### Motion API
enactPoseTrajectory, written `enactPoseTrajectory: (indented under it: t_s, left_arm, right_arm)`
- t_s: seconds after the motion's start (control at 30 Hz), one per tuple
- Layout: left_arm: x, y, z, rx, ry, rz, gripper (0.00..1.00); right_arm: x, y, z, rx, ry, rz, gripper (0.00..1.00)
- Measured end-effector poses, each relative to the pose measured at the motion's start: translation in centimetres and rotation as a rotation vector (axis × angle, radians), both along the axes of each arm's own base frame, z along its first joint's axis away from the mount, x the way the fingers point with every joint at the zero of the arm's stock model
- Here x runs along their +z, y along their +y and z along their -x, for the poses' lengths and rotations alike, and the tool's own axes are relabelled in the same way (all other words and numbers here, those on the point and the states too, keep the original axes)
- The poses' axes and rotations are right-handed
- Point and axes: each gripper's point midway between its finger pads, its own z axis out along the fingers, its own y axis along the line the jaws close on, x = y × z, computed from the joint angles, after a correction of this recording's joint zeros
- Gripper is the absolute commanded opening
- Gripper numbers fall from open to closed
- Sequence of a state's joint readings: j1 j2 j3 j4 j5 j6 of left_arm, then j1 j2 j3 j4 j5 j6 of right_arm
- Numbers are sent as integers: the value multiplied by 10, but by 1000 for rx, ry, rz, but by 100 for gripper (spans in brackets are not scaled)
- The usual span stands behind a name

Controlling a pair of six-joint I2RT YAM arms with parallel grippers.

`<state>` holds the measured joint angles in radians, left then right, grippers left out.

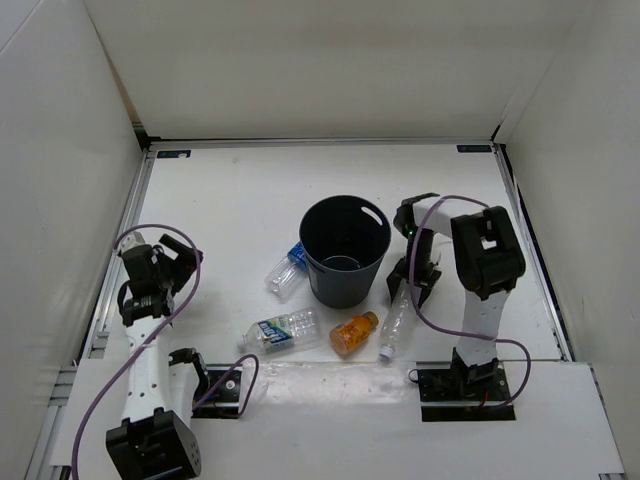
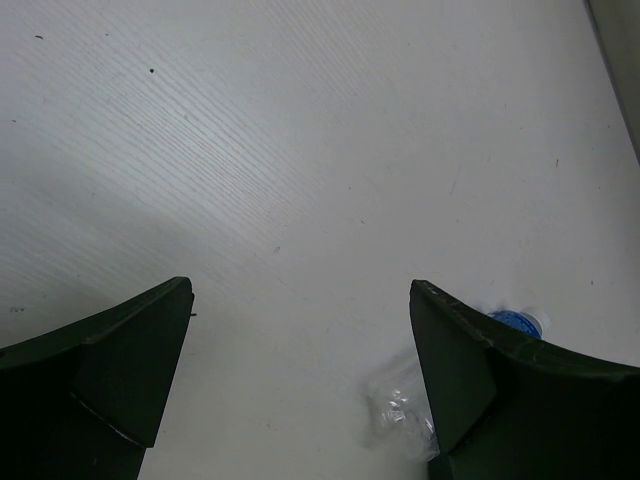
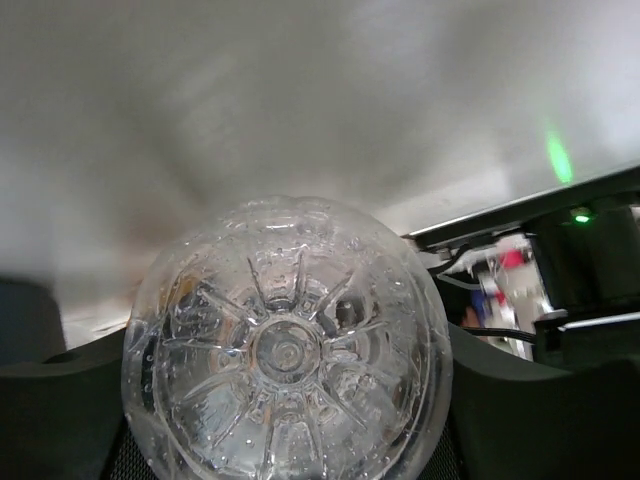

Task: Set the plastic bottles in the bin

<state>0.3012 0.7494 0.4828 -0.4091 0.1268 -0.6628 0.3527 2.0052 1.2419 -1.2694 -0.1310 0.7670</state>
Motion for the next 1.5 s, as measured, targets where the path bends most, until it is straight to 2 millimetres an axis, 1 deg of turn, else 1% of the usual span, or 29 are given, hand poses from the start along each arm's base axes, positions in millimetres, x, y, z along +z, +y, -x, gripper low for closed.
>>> enactPoseTrajectory:
  t_s: [0.07, 0.13, 0.2, 0.27, 0.37, 0.43, 0.5, 0.6, 0.7, 0.77, 0.83, 0.9, 0.97, 1.03, 1.07, 1.1, 1.13, 1.2, 1.27, 1.3, 1.33, 1.37, 1.4, 1.43, 1.47, 1.5]
  left_arm:
    - [0, 2, 0, 7, 2, 0, 100]
    - [0, 3, 1, 13, 2, 0, 100]
    - [-1, 5, 1, 18, 5, -1, 100]
    - [-2, 6, 3, 22, 13, -5, 100]
    - [-4, 9, 4, 26, 21, -10, 100]
    - [-4, 11, 5, 33, 28, -14, 100]
    - [-6, 15, 6, 42, 37, -17, 100]
    - [-6, 18, 8, 48, 49, -23, 100]
    - [-2, 22, 6, 51, 48, -30, 100]
    - [1, 23, 6, 49, 46, -36, 100]
    - [4, 24, 5, 44, 45, -44, 100]
    - [7, 24, 4, 36, 40, -51, 100]
    - [10, 23, 3, 17, 39, -64, 100]
    - [10, 17, 2, -18, 42, -82, 100]
    - [10, 13, 1, -44, 44, -89, 100]
    - [10, 10, 0, -64, 45, -97, 100]
    - [8, 3, -1, -100, 49, -104, 100]
    - [6, -7, -3, -155, 54, -115, 100]
    - [4, -17, -4, -213, 59, -120, 100]
    - [3, -20, -5, -233, 61, -115, 100]
    - [3, -24, -5, -251, 62, -110, 100]
    - [5, -26, -7, -261, 61, -100, 100]
    - [7, -28, -9, -266, 58, -90, 100]
    - [11, -29, -12, -268, 54, -79, 100]
    - [14, -30, -15, -264, 53, -66, 100]
    - [17, -30, -18, -257, 56, -50, 100]
  right_arm:
    - [9, -6, -8, -2, -52, 15, 0]
    - [23, -10, -22, 9, -136, 33, 0]
    - [42, -14, -45, 25, -266, 54, 0]
    - [66, -17, -75, 32, -419, 73, 0]
    - [115, -28, -121, 4, -672, 127, 0]
    - [159, -37, -149, -27, -852, 167, 0]
    - [209, -45, -168, -69, -1036, 202, 0]
    - [281, -51, -173, -120, -1263, 209, 0]
    - [338, -51, -162, -149, -1428, 164, 0]
    - [362, -50, -149, -140, -1498, 135, 0]
    - [376, -45, -132, -95, -1542, 101, 0]
    - [391, -32, -121, -27, -1602, 41, 0]
    - [408, -5, -114, 116, -1690, -68, 0]
    - [421, 25, -107, 253, -1749, -174, 0]
    - [424, 36, -106, 310, -1764, -204, 0]
    - [424, 54, -104, 390, -1766, -240, 0]
    - [422, 68, -102, 456, -1763, -259, 0]
    - [413, 97, -103, 575, -1743, -270, 0]
    - [389, 130, -103, 714, -1686, -276, 0]
    - [377, 144, -102, 774, -1656, -276, 5]
    - [363, 158, -101, 839, -1619, -273, 8]
    - [349, 168, -101, 892, -1581, -267, 16]
    - [336, 176, -100, 939, -1542, -262, 46]
    - [323, 181, -98, 980, -1501, -261, 51]
    - [315, 183, -97, 1007, -1471, -264, 53]
    - [308, 184, -96, 1024, -1444, -274, 62]
